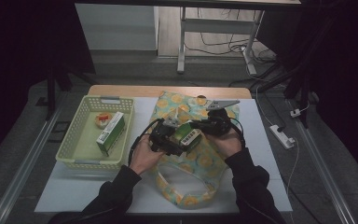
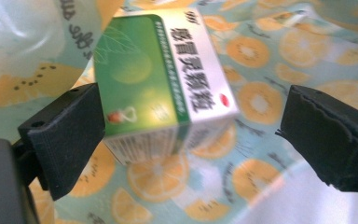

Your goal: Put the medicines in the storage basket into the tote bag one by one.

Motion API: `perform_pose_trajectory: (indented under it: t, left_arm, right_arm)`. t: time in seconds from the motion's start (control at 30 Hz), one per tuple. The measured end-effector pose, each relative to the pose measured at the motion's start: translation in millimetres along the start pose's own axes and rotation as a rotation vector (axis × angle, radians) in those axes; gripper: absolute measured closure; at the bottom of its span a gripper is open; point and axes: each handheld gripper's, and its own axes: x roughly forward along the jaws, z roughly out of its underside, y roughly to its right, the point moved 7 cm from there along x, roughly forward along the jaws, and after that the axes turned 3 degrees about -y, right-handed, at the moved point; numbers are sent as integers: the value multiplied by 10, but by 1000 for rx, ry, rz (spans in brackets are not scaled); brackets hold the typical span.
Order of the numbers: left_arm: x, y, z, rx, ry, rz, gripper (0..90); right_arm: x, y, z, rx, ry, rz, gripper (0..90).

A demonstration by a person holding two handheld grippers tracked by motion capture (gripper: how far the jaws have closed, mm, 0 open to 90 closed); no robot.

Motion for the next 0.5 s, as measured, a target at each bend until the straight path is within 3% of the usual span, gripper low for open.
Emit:
perform_pose_trajectory:
  t: [0.5]
  left_arm:
    - [-279,121,129,-15,50,88,8]
  right_arm:
    - [-9,0,2,-1,1,3,895]
